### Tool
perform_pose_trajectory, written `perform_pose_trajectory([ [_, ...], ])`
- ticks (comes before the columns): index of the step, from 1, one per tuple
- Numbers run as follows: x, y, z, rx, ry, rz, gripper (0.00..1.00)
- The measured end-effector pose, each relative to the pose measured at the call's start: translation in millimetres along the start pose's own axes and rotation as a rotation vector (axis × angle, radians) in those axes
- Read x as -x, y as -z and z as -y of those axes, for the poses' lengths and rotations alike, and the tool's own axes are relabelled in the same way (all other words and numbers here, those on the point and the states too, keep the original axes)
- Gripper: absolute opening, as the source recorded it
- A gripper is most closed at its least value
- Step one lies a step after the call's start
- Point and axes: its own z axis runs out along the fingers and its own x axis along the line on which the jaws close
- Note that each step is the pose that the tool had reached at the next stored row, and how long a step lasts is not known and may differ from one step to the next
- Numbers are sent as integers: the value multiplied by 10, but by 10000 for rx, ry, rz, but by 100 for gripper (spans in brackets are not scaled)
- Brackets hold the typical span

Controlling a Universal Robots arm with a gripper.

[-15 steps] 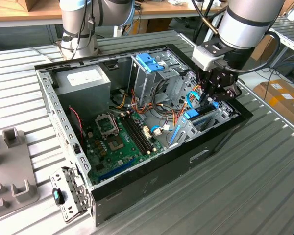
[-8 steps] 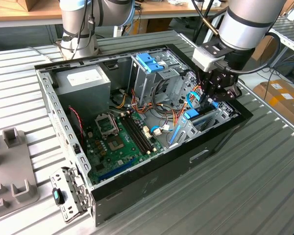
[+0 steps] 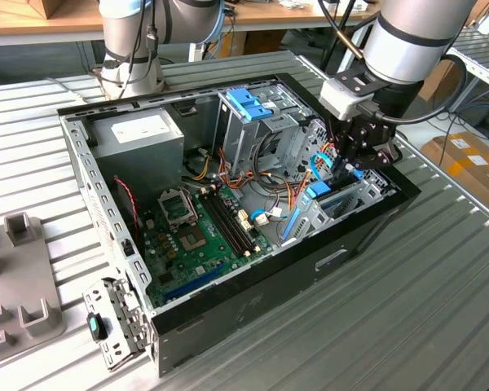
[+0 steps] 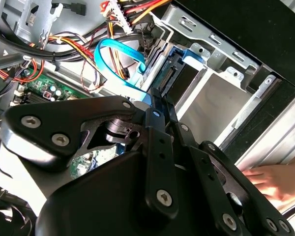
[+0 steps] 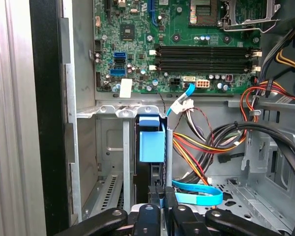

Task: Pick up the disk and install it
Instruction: 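Insert the first disk wire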

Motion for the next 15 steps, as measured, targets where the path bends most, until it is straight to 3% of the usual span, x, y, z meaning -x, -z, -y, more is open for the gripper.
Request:
perform_pose_trajectory([
  [15,0,-1,-3,0,44,4,16],
])
